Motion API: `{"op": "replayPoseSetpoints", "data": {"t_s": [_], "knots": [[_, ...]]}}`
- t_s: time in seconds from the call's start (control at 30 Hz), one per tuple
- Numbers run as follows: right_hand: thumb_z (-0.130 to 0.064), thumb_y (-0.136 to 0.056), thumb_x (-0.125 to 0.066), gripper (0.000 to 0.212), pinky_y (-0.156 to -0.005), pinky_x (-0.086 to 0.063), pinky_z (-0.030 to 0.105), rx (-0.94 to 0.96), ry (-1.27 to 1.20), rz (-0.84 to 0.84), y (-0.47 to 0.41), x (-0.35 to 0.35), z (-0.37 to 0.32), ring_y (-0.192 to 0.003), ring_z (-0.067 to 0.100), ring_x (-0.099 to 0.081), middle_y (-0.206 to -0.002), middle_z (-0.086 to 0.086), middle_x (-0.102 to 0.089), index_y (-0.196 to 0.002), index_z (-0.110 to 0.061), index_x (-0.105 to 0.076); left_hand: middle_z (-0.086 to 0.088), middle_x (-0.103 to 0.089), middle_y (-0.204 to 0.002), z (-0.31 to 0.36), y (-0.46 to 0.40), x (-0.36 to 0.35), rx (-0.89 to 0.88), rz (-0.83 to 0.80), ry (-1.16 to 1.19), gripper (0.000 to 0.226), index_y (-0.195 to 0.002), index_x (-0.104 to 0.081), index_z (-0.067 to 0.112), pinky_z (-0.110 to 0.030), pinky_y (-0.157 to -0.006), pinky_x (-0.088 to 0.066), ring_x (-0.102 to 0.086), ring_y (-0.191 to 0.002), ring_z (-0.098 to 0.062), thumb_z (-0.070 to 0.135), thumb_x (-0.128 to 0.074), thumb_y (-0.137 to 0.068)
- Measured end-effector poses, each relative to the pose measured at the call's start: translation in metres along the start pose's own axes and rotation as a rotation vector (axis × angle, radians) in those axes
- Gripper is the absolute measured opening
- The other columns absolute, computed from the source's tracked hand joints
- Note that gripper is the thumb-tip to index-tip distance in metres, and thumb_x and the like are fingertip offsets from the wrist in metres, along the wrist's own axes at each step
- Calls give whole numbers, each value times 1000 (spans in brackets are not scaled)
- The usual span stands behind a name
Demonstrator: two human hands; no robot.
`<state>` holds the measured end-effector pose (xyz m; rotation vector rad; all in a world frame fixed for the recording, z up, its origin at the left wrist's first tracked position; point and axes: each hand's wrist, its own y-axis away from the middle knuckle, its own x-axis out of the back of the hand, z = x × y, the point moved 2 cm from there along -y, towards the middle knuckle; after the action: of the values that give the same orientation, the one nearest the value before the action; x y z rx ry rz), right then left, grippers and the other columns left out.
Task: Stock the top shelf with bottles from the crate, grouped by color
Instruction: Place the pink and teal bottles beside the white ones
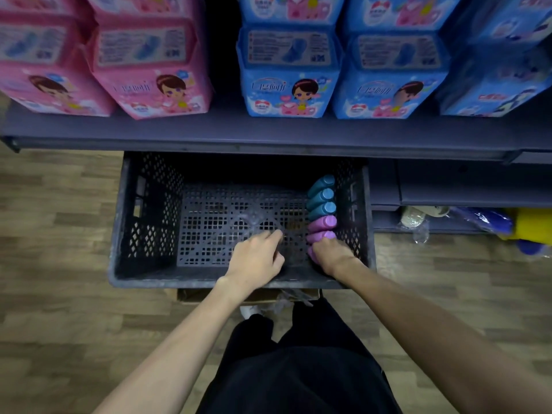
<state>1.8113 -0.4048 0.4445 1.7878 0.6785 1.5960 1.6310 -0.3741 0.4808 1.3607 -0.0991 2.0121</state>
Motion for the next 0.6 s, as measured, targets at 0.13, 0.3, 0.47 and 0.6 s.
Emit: {"op": "replayPoseSetpoints", "data": {"t_s": [0.13, 0.3, 0.47, 0.6], "knots": [[-10, -96, -53, 27, -91, -48, 40, 95, 112, 75, -9, 14, -15, -116, 33, -59, -126, 14, -59, -122, -7, -58, 0, -59, -101, -6, 0, -6, 38, -13, 16, 25, -115, -50, 20, -39, -69, -54, -59, -89, -23, 30, -48, -92], [-10, -94, -58, 25, -87, -49, 40, 161, 148, 128, -21, 24, -31, -112, 33, -61, -121, 15, -61, -118, -6, -60, 2, -61, -99, -15, -4, -9, 98, 1, -36, 23, -112, -49, 21, -33, -63, -46, -61, -87, -23, 32, -48, -92], [-11, -91, -62, 29, -82, -50, 39, 210, 164, 174, -37, 19, -41, -107, 32, -63, -119, 13, -63, -121, -9, -59, 1, -59, -96, -20, -5, -14, 136, -3, -55, 21, -109, -48, 21, -31, -59, -38, -60, -83, -23, 33, -47, -92], [0, -89, -58, 35, -81, -49, 38, 188, 151, 144, -47, 8, -35, -109, 30, -62, -120, 11, -62, -122, -11, -57, -1, -60, -98, -22, -10, -17, 150, -4, -75, 22, -110, -49, 19, -32, -61, -40, -61, -85, -25, 32, -48, -92]]}}
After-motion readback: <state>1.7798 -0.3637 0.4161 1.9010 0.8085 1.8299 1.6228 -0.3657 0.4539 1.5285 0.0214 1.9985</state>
